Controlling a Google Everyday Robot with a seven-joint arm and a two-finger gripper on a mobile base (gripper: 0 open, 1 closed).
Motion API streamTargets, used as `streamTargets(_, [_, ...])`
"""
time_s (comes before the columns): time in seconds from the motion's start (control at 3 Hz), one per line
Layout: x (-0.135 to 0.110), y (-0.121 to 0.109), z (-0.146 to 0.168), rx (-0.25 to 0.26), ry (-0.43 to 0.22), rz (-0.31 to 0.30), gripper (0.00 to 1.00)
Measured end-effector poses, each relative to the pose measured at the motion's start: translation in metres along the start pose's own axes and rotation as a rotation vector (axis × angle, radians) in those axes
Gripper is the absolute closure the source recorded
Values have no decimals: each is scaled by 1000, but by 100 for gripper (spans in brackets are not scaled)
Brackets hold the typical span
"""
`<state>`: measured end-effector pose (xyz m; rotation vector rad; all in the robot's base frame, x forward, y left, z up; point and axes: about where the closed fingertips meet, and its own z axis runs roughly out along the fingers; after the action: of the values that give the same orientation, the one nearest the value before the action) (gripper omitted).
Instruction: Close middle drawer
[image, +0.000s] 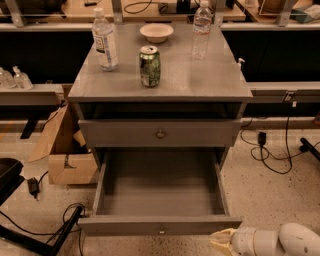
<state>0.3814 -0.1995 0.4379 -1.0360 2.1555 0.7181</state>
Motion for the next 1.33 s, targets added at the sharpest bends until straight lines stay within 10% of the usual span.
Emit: streamTargets(1.33, [6,-57,89,-68,-128,29,100])
